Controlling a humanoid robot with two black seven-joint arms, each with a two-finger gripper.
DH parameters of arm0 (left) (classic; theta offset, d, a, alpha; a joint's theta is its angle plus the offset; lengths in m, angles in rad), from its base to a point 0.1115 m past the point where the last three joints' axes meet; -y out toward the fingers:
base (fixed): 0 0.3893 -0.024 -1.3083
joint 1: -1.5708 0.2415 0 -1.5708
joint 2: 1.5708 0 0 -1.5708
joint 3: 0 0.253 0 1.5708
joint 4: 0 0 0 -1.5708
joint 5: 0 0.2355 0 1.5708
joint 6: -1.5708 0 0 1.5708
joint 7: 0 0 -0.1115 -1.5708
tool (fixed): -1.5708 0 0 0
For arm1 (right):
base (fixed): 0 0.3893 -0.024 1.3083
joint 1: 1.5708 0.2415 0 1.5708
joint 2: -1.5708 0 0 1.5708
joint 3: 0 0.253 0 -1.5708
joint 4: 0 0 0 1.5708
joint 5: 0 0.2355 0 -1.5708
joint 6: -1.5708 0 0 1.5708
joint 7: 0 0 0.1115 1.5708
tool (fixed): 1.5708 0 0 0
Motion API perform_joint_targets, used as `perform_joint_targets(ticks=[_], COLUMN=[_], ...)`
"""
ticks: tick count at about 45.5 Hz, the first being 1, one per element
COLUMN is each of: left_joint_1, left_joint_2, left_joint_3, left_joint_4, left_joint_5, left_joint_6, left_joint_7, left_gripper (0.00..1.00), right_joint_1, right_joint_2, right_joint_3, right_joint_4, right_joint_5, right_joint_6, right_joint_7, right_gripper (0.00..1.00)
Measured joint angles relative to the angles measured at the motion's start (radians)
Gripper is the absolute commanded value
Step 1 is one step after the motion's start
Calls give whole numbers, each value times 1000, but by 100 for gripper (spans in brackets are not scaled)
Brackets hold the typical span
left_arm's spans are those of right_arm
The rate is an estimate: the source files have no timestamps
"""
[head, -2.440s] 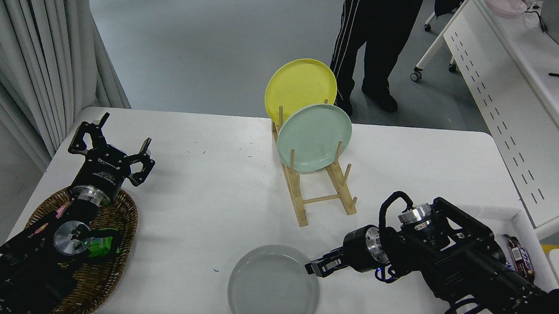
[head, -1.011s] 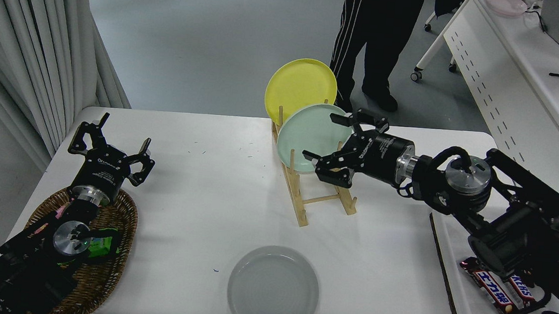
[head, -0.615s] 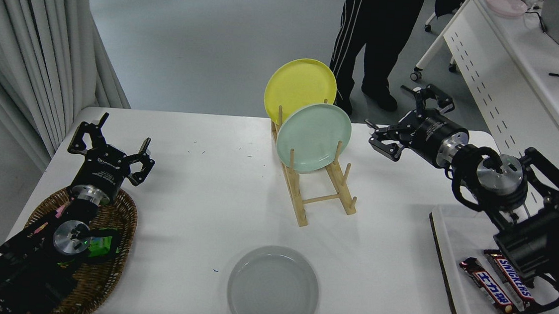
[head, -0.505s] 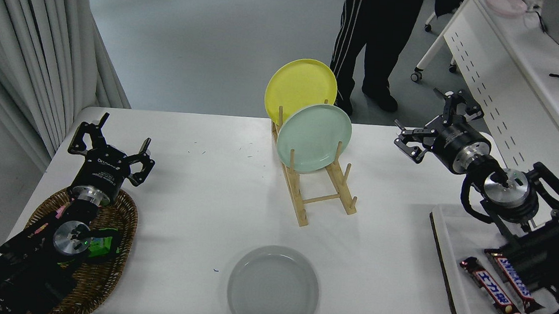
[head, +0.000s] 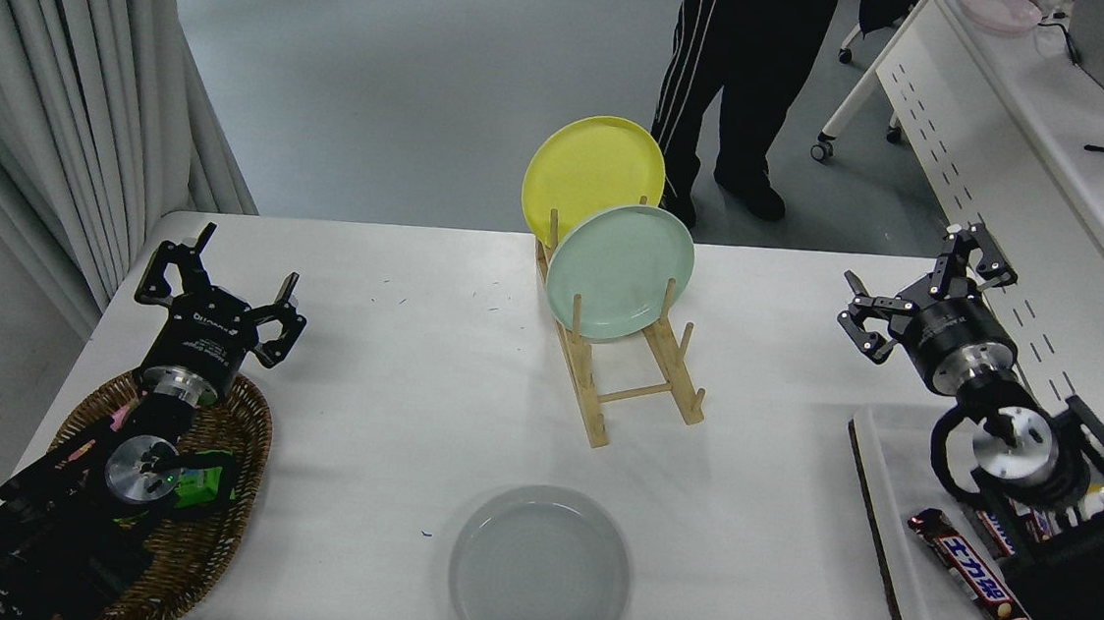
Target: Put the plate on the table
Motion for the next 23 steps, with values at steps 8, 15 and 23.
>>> perform_joint_targets(ticks=[8,15,23], left_joint_1=[0,0,0], left_joint_2=[0,0,0], left_joint_3=[0,0,0], left_joint_4=[0,0,0], left_joint_5=[0,0,0], left_joint_6=[0,0,0], left_joint_7=[0,0,0], left_gripper=[100,100,100], right_joint_1=[-20,-28,-30], right_joint_2=[25,36,41], right_joint_3=[24,31,25], right_joint_4=[-73,-106,-128], right_joint_5=[-14,-19,-12], right_joint_6=[66,98,113], right_joint_7=[25,73,102], right_gripper=[100,100,100])
